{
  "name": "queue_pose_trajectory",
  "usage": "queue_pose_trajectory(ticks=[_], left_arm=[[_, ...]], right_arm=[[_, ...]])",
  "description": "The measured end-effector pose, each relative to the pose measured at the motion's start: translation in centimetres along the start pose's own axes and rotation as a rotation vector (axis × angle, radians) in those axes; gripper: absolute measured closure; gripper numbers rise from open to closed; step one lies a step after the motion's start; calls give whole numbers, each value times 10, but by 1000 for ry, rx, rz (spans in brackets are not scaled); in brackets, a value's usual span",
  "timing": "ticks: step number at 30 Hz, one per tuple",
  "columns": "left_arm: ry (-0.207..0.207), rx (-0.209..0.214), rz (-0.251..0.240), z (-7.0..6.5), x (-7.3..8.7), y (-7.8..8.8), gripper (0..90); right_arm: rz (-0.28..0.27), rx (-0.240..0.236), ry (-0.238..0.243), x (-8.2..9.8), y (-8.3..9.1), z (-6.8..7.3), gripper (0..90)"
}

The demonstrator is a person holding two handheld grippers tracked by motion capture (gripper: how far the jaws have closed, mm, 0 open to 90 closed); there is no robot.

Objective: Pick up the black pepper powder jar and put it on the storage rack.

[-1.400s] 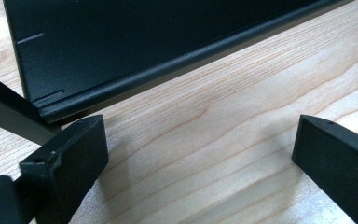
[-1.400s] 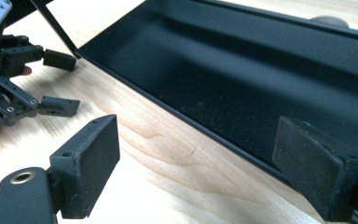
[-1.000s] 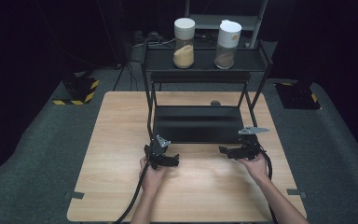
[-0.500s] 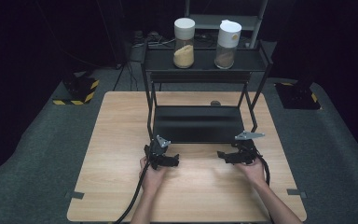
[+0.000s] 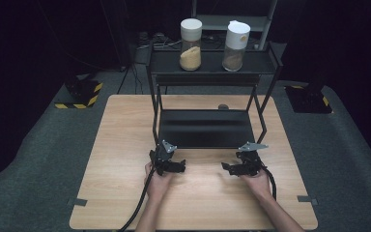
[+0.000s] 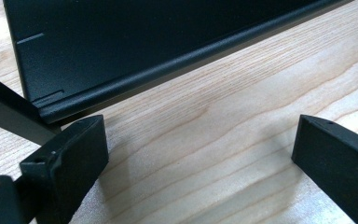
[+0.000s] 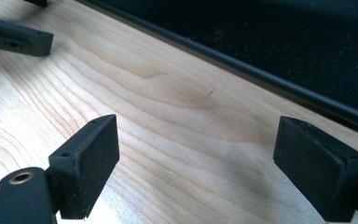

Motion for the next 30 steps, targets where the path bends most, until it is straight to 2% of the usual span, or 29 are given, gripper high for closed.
queue_pose_trajectory(ticks=[11,15,17,20,30], left_arm=[[0,0,-1,0,0,0,38],[0,0,-2,0,0,0,39],[-1,0,-1,0,0,0,39],[-1,0,-2,0,0,0,39],[-1,4,0,0,0,0,37]], right_arm=[[22,20,12,8,-8,4,131],[14,39,30,12,-10,7,132],[13,51,49,14,-11,9,136],[36,91,104,14,-14,18,139],[37,89,100,14,-14,18,136]])
Point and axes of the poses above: each handheld gripper's, and its own axes: y roughly backward along the jaws, x roughly out of its underside, z roughly to its left, the point moved 7 cm from there along -y, roughly forward along the jaws, and after that the axes turned 11 degrees about -x, right-handed, at the moved point
